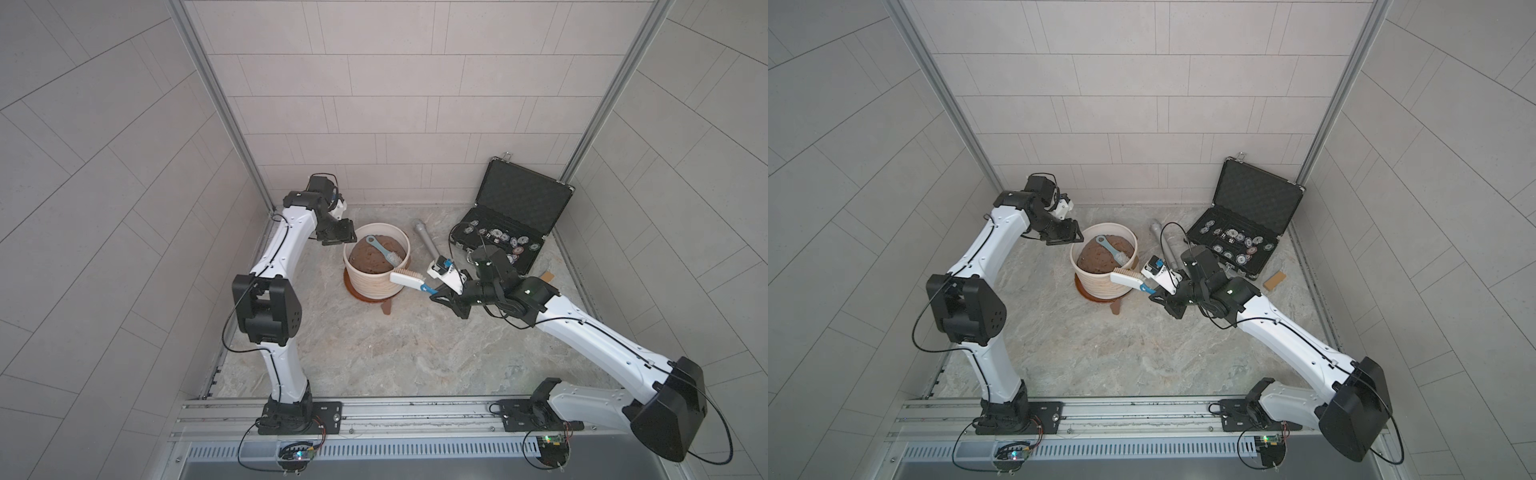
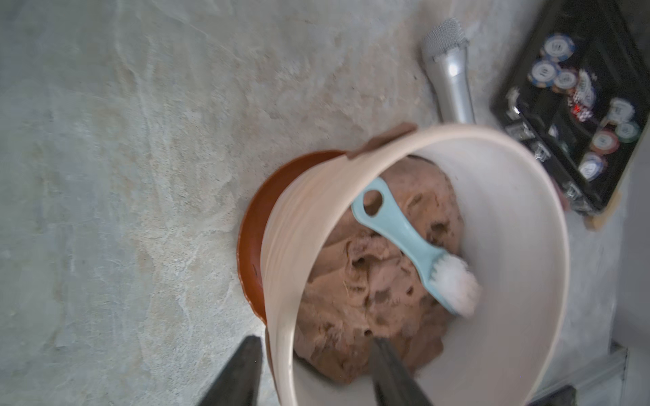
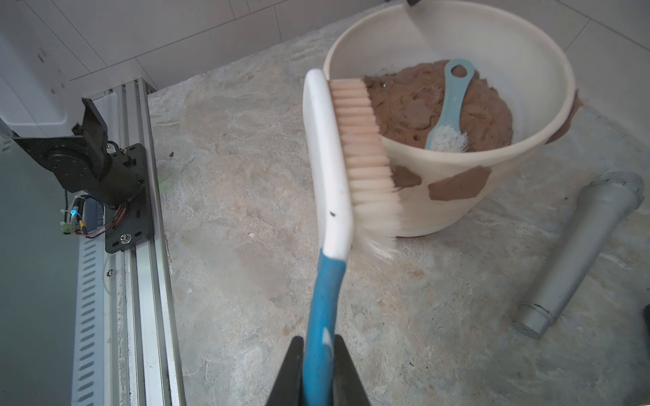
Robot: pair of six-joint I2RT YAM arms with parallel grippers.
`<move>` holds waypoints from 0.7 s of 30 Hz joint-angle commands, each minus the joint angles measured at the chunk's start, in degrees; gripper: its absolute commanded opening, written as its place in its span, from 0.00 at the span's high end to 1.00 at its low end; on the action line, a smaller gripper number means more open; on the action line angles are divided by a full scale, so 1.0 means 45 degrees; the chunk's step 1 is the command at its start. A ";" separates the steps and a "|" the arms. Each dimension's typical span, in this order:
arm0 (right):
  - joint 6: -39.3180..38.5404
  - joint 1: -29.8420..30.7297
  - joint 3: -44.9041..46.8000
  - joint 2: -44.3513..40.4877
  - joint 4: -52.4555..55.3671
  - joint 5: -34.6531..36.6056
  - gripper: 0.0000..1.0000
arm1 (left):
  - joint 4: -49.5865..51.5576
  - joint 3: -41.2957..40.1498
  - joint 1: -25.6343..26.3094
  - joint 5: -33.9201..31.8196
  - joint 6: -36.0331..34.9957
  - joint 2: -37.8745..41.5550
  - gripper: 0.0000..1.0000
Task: Scrub the dried mud off the ceramic pot
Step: Rotate the pot on the tray.
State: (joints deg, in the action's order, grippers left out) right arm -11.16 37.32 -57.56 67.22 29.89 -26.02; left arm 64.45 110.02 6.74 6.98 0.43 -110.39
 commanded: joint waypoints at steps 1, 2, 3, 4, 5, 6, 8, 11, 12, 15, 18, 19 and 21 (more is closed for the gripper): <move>-0.0081 -0.0005 -0.0393 -0.0330 0.0065 -0.0145 1.00 | 0.1241 0.0983 0.0355 -0.2699 -0.0419 -0.0950 0.61; -0.0111 -0.0009 -0.0468 -0.0380 0.0200 -0.0037 1.00 | 0.1411 0.1248 0.0381 -0.3004 -0.0470 -0.1169 0.61; -0.0154 0.0003 -0.0514 -0.0428 0.0302 0.0038 1.00 | 0.1554 0.1418 0.0394 -0.3098 -0.0525 -0.1311 0.61; -0.0184 0.0007 -0.0537 -0.0495 0.0342 0.0098 1.00 | 0.1633 0.1558 0.0403 -0.3029 -0.0549 -0.1434 0.61; -0.0168 0.0002 -0.0530 -0.0533 0.0308 0.0157 1.00 | 0.1643 0.1627 0.0407 -0.2830 -0.0613 -0.1461 0.61; -0.0158 0.0007 -0.0529 -0.0527 0.0250 0.0174 1.00 | 0.1578 0.1643 0.0410 -0.2605 -0.0677 -0.1489 0.65; -0.0244 -0.0002 -0.0497 -0.0383 0.0139 0.0194 1.00 | 0.1485 0.1702 0.0455 -0.2133 -0.0986 -0.1550 0.75; -0.1327 -0.0012 -0.0415 0.0090 0.0338 -0.0359 1.00 | 0.1434 0.2007 0.0783 -0.2056 -0.1959 -0.1823 0.85; -0.2020 -0.0022 -0.0417 0.0207 0.0537 -0.0684 1.00 | 0.1371 0.2042 0.0903 -0.2103 -0.2354 -0.1908 0.89; -0.3120 -0.0378 -0.0450 0.0542 0.0683 -0.1591 1.00 | 0.1110 0.2096 0.1161 -0.2633 -0.3375 -0.2268 0.99; -0.3895 -0.0768 -0.0722 0.0893 0.1188 -0.2271 1.00 | 0.1070 0.2473 0.1325 -0.2950 -0.4417 -0.2818 1.00; -0.4155 -0.0773 -0.0722 0.0969 0.1270 -0.2285 1.00 | 0.1055 0.2611 0.1333 -0.3038 -0.4807 -0.2994 1.00; -0.4678 -0.0774 -0.0681 0.1052 0.1321 -0.2127 1.00 | 0.0996 0.2847 0.1353 -0.3086 -0.5616 -0.3279 1.00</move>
State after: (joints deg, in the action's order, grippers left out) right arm -26.55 33.85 -59.05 71.96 34.41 -32.95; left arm 70.85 121.84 11.29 -6.48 -16.12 -121.27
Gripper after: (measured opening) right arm 0.153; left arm 0.106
